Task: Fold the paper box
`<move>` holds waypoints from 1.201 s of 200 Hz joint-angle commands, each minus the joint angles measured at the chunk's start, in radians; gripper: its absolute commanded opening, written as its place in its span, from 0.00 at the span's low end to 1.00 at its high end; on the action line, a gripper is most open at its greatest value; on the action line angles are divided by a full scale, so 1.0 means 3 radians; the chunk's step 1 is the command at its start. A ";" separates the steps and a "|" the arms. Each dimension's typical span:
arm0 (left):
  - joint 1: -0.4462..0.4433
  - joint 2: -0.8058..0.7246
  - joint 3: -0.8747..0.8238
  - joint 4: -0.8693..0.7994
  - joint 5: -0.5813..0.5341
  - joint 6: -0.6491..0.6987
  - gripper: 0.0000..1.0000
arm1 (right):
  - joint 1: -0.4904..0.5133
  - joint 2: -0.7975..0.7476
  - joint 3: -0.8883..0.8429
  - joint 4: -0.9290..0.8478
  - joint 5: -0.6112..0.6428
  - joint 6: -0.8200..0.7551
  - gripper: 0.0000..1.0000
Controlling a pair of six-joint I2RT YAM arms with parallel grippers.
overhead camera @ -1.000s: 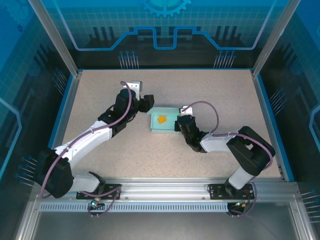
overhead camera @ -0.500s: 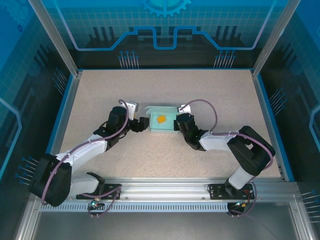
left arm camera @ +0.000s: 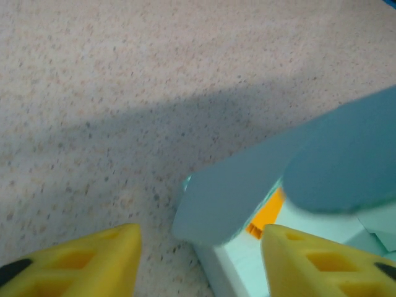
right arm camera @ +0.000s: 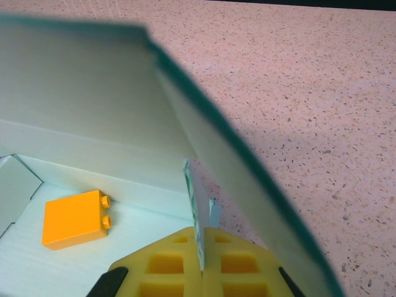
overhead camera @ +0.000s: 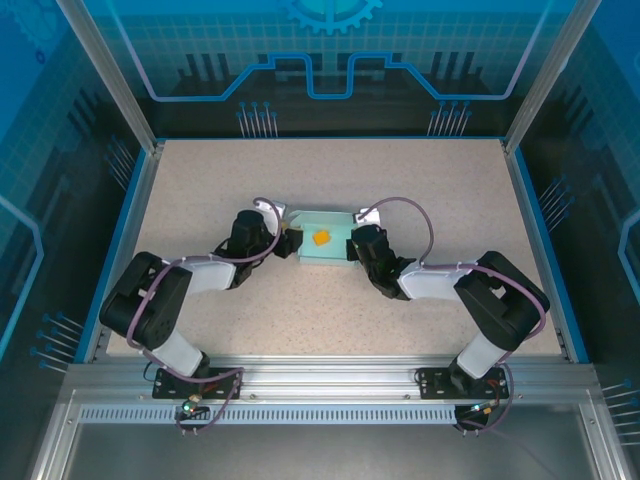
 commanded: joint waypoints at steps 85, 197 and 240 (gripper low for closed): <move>0.0027 0.0043 0.0200 0.0235 0.0272 -0.0019 0.21 | 0.0004 0.0053 0.0090 -0.0138 -0.0047 -0.0003 0.02; -0.0409 -0.0028 0.0447 -0.0280 -0.0812 -0.1036 0.01 | 0.0007 0.0107 0.0579 -0.0892 0.0053 0.0431 0.01; -0.0635 0.0041 0.0523 -0.0357 -0.1380 -0.1221 0.00 | 0.0008 0.0194 0.0846 -0.1103 0.0120 0.0564 0.01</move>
